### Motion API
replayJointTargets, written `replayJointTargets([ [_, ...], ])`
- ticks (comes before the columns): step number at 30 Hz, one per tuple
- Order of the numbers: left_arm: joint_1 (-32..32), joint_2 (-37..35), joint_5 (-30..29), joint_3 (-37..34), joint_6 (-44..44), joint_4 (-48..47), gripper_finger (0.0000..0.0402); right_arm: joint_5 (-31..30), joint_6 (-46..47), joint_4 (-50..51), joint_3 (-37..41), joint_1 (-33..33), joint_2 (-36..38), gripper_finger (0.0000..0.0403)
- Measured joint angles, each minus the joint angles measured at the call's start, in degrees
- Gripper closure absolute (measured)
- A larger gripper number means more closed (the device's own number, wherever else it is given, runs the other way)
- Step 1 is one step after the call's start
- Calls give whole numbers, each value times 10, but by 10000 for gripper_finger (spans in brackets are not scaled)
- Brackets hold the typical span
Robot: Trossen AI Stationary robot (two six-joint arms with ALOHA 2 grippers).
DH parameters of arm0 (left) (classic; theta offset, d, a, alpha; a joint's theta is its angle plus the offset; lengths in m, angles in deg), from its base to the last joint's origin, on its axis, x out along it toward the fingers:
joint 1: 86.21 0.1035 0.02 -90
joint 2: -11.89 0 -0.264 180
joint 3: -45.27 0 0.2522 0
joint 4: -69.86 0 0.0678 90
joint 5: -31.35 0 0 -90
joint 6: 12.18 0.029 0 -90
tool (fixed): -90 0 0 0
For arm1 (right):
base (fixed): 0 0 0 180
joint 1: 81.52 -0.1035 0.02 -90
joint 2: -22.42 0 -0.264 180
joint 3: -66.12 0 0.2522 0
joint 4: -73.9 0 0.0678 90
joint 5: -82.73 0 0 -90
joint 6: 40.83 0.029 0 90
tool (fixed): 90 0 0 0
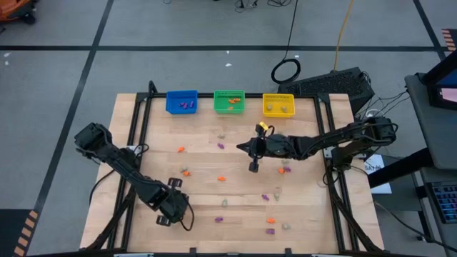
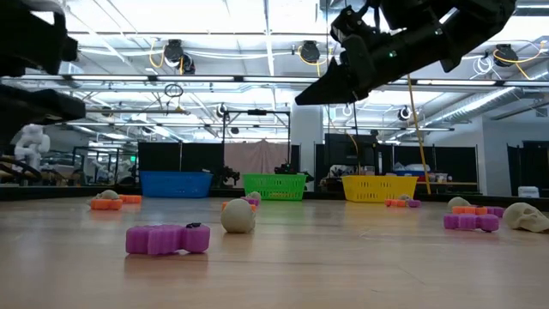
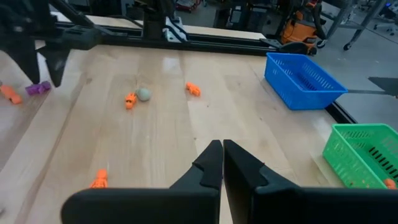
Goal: Sort Halloween decoration
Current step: Put the purple skeleton toy into the blue basket
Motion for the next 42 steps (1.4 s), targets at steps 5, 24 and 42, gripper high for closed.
replayJointTargets([
  [5,-2,13,6,-6,17,0,254,0,-3,0,0,-3,0,403],
  [24,17,-20,-27,-10,14,-3,388,0,-4,0,0,-3,0,403],
  [42,567,-209,-152,-9,162,-119,388,0,-2,0,0,-3,0,403],
])
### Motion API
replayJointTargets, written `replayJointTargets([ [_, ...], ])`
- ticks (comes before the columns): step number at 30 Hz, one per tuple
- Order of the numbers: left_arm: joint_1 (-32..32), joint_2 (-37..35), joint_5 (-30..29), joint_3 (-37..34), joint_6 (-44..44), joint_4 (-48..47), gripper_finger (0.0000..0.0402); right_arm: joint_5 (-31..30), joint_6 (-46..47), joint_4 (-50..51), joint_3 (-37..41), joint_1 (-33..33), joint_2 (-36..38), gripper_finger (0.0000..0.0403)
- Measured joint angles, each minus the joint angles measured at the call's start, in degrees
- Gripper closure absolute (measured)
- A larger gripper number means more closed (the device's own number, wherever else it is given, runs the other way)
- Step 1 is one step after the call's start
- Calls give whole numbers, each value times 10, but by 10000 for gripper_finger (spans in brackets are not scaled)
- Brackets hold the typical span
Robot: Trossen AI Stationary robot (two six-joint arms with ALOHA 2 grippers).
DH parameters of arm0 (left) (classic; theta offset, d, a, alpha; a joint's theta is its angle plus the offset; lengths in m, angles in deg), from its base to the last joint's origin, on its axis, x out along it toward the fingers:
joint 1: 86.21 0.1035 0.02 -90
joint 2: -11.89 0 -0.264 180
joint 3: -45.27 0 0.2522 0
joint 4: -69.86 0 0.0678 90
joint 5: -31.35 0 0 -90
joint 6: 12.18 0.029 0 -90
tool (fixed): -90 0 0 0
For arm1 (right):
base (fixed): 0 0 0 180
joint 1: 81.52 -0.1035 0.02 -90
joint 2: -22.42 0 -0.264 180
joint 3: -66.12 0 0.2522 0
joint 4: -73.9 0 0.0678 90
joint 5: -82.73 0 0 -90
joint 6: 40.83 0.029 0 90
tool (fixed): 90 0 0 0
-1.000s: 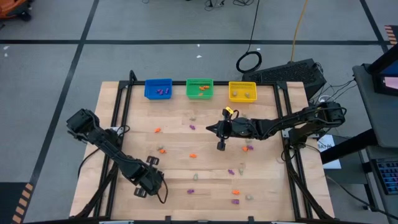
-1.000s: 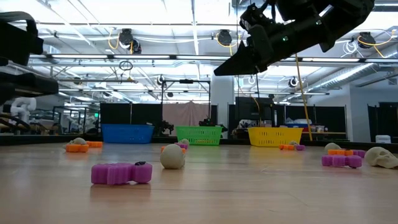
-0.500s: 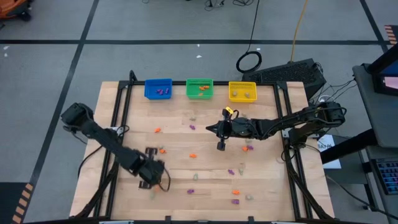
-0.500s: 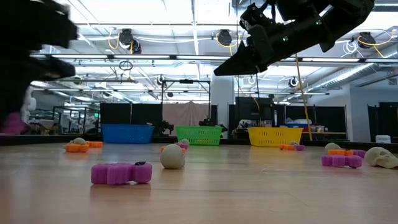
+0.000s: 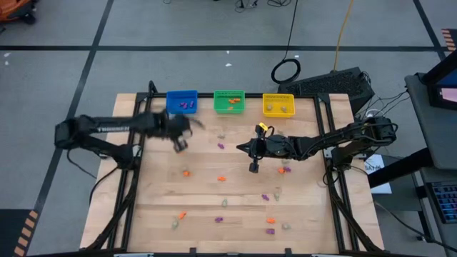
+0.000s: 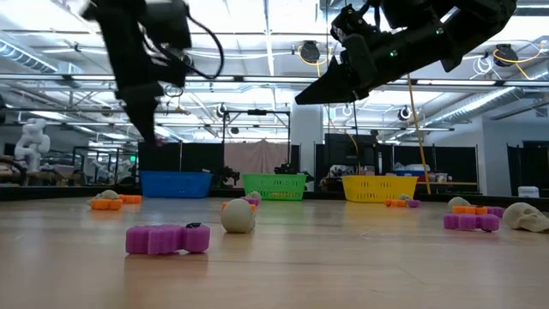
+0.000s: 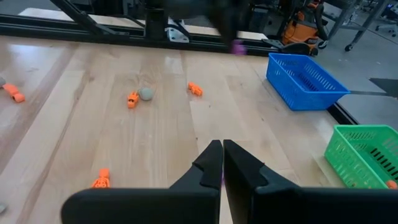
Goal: Sort Halloween decoration
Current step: Put the purple skeleton toy into the blue basket, then put the grey skull toy into the yellow basket
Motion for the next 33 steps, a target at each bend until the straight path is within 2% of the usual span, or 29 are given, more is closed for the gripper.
replayJointTargets([
  [6,201,63,65,40,138,68,388,0,8,9,0,0,0,403],
  [11,290,156,76,102,209,74,388,0,9,15,0,0,0,403],
  [16,327,249,78,140,244,90,388,0,15,17,0,0,0,403],
  [21,348,303,78,146,248,126,380,0,16,21,0,0,0,403],
  [26,353,308,78,146,252,140,335,0,30,30,0,0,0,403],
  [33,352,274,78,146,251,147,274,0,36,31,0,0,0,403],
])
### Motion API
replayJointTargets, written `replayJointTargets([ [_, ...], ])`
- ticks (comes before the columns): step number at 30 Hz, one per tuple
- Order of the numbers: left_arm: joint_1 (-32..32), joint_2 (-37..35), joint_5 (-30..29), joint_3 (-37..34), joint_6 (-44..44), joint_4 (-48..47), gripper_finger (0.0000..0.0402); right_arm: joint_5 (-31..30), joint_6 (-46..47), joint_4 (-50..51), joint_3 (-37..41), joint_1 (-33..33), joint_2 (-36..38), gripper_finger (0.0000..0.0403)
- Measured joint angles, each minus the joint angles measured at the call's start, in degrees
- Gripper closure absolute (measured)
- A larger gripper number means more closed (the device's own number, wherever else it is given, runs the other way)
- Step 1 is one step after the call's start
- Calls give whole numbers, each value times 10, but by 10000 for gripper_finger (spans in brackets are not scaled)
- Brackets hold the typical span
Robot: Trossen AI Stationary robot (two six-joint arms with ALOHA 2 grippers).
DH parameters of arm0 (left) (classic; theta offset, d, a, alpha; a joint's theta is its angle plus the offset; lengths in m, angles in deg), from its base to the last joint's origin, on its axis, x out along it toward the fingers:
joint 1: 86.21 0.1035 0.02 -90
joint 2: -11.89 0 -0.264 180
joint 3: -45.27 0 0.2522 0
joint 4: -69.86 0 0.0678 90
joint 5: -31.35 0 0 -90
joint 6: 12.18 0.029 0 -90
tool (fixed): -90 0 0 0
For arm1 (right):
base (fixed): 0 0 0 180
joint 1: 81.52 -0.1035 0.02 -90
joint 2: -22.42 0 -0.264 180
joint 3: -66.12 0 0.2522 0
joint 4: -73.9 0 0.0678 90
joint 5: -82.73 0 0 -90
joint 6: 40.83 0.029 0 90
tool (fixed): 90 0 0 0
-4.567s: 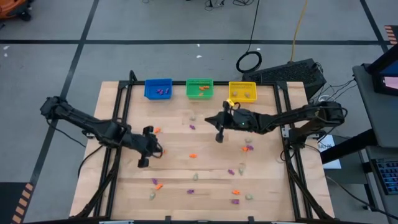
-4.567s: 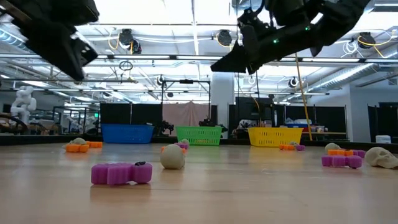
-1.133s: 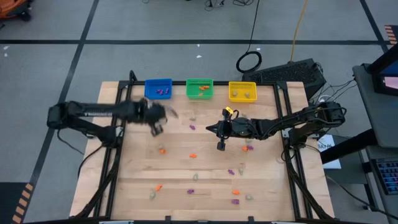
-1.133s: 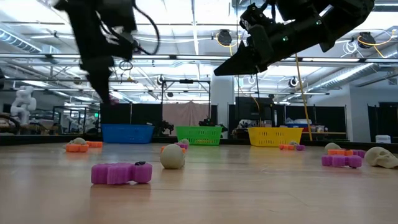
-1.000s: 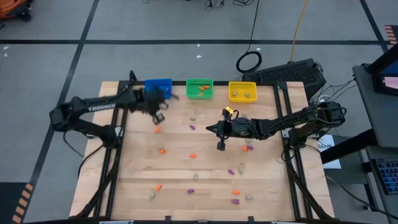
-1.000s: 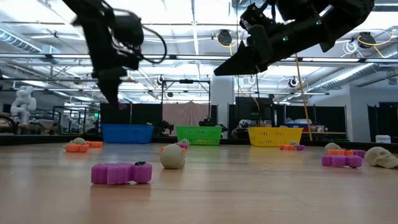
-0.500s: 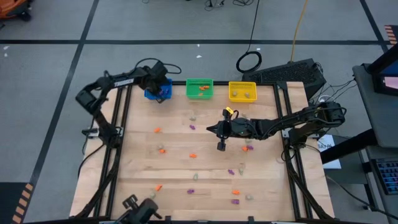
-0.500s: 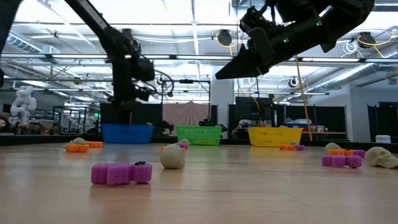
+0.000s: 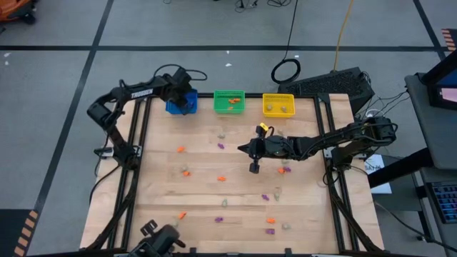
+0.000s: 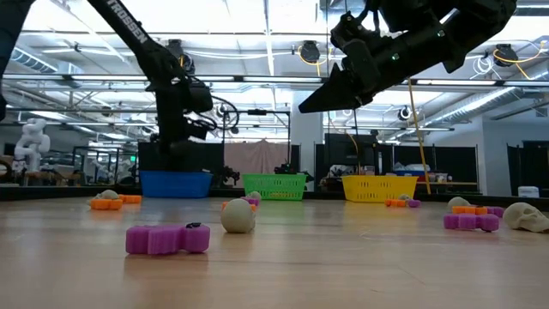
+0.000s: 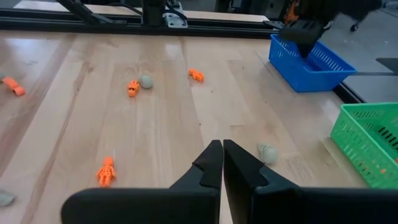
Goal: Sort Halloween decoration
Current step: Put the grey skull toy into the yellow basket
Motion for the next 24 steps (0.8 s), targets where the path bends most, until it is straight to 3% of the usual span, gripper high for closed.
replayJointTargets([
  [6,-4,-61,54,-49,-36,59,275,0,39,0,0,0,0,400],
  [14,-58,-203,103,-198,-79,234,307,11,66,-20,-6,34,-38,371],
  [19,-123,-301,114,-300,-109,346,317,45,62,-15,-61,65,-108,347],
  [24,-187,-390,116,-386,-142,432,318,47,41,50,-147,88,-180,297],
])
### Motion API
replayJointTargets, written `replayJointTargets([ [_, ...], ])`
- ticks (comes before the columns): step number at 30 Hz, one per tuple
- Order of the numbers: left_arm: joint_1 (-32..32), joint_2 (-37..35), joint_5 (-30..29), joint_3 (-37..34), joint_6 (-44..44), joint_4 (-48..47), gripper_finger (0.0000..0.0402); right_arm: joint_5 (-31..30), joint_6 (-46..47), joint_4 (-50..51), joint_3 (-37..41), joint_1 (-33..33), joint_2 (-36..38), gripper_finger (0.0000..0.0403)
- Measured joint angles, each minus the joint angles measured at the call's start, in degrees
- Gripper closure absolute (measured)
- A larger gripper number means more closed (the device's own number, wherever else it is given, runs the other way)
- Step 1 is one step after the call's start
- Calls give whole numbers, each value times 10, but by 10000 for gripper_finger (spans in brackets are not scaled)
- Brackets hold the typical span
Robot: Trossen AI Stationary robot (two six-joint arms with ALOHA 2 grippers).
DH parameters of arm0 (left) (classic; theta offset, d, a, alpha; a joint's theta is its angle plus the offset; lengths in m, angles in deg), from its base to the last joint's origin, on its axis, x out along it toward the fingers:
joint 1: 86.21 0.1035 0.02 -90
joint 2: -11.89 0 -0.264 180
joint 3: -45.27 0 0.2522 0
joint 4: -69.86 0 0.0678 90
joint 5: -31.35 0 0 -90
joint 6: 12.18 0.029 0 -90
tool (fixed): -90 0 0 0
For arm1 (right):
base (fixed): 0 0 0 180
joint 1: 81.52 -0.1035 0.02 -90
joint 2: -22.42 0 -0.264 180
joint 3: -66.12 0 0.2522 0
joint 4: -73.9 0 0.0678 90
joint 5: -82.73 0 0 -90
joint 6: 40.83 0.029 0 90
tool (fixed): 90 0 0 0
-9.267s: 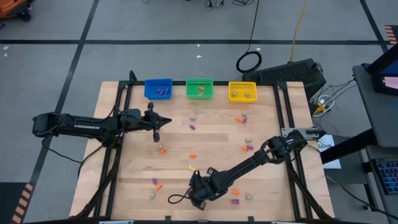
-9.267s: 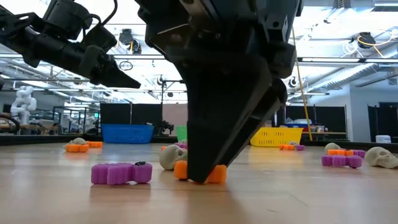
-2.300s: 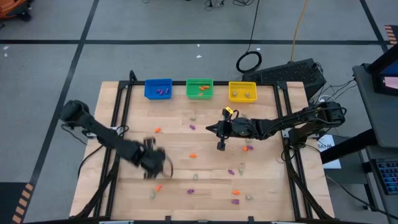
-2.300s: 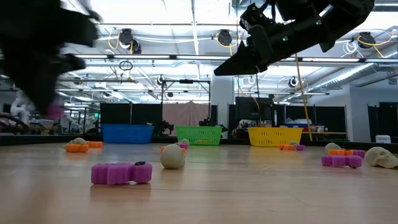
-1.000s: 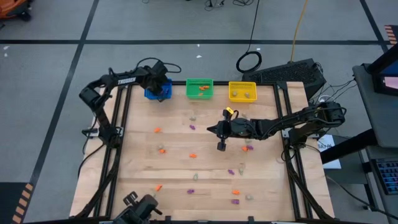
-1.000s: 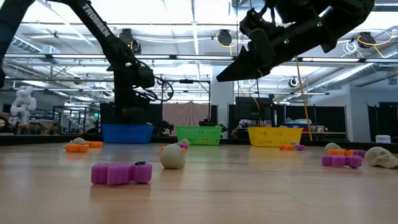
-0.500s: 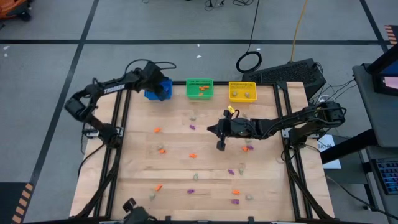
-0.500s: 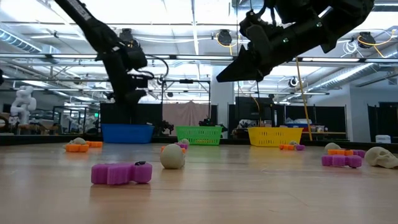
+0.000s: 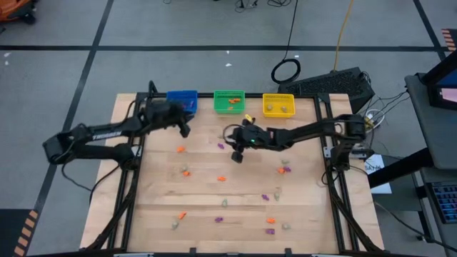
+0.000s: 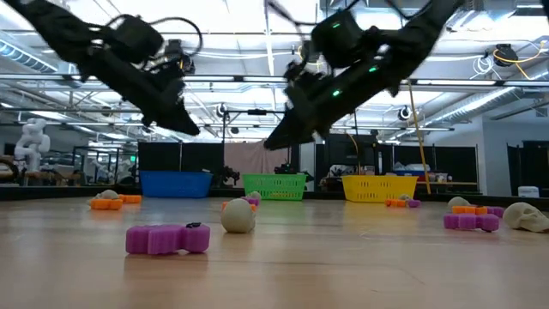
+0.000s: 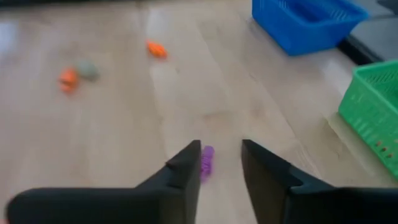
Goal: Sort Halloween decoration
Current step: Put the grey skull toy into the yellow basket
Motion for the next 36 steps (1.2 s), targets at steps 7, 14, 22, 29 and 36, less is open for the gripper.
replayJointTargets([
  [7,-75,-104,1,-82,-17,78,318,3,-43,107,-108,30,-89,212],
  [14,-120,-165,2,-121,-17,88,318,76,-68,110,-133,75,-107,184],
  [22,-141,-179,-2,-136,-17,88,318,121,-66,96,-133,97,-118,198],
  [29,-152,-179,-3,-136,-15,91,318,121,-47,77,-133,97,-154,202],
  [36,-155,-179,-8,-136,-15,90,318,121,-42,53,-133,97,-181,202],
])
